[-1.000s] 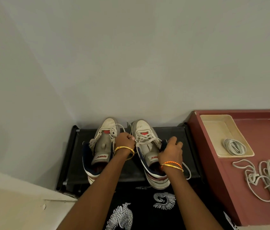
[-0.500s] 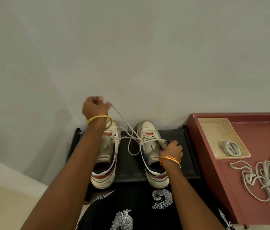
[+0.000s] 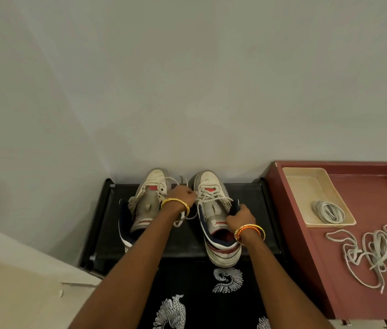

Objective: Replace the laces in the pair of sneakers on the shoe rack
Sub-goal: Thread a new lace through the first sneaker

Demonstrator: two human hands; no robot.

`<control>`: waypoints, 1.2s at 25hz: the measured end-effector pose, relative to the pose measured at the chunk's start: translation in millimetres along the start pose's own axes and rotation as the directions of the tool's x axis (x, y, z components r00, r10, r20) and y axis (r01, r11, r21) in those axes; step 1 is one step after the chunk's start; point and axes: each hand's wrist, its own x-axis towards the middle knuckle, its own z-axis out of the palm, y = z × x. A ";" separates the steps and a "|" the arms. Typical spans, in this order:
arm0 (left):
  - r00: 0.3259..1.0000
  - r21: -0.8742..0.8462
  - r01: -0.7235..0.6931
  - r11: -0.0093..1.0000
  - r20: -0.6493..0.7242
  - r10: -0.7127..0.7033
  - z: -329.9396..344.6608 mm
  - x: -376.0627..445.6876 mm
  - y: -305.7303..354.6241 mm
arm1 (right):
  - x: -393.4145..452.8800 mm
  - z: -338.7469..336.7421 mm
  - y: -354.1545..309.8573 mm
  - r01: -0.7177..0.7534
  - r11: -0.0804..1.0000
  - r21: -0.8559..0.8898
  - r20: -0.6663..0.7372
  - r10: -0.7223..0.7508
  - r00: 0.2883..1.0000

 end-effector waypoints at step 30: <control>0.973 -0.184 -0.078 0.980 -0.230 0.034 -53.7 10.2 19.1 | 3.5 17.5 4.2 0.014 0.998 0.061 -0.214 -0.001 0.977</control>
